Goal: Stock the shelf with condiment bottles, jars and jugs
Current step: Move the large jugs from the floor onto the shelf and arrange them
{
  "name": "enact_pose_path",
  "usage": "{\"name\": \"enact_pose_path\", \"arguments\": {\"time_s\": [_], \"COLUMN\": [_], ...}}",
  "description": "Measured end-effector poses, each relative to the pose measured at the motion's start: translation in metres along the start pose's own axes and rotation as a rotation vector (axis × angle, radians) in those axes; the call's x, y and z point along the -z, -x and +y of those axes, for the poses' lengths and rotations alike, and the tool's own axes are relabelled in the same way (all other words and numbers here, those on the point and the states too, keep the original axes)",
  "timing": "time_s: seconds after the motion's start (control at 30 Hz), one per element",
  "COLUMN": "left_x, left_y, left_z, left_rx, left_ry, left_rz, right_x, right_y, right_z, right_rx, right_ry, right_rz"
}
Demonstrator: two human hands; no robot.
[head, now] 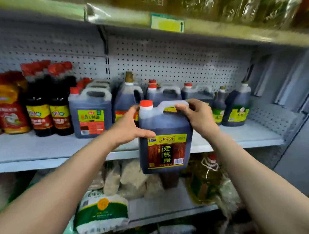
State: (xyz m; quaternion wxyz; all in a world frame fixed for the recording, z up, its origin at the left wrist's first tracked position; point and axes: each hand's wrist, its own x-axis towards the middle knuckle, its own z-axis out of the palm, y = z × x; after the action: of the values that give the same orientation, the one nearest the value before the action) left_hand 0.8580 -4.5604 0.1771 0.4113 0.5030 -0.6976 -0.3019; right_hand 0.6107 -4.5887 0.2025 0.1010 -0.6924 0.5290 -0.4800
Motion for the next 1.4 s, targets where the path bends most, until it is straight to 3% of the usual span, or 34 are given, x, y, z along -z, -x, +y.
{"name": "enact_pose_path", "arguments": {"time_s": [0.23,0.5,0.63,0.8,0.93,1.1,1.23,1.4], "left_x": [-0.032,-0.028,-0.031,-0.034,-0.035,-0.038,-0.045,-0.05], "left_y": [-0.098,-0.121,-0.115,-0.114,-0.118,-0.12,-0.115,-0.116], "left_z": [0.001,-0.012,-0.003,0.016,0.024,0.028,0.029,0.023], "left_rx": [0.029,0.074,0.004,-0.318,-0.375,-0.408,-0.377,-0.395], "left_ry": [-0.093,-0.08,-0.351,-0.867,-1.123,-1.23,-1.193,-1.338], "left_rz": [0.082,0.036,0.086,0.134,0.063,0.029,0.045,0.084], "right_x": [-0.009,-0.027,-0.025,-0.019,-0.011,-0.004,-0.006,-0.01], "right_y": [-0.092,-0.117,-0.116,-0.107,-0.102,-0.087,-0.079,-0.074], "right_z": [0.069,0.091,0.093,0.088,0.079,0.068,0.061,0.059], "right_rx": [0.04,0.135,0.136,0.145,0.373,0.507,0.496,0.512], "right_ry": [-0.088,-0.032,0.03,0.065,0.154,0.517,0.666,0.811], "right_rz": [-0.07,-0.053,-0.052,-0.04,-0.054,-0.342,-0.338,-0.301]}}
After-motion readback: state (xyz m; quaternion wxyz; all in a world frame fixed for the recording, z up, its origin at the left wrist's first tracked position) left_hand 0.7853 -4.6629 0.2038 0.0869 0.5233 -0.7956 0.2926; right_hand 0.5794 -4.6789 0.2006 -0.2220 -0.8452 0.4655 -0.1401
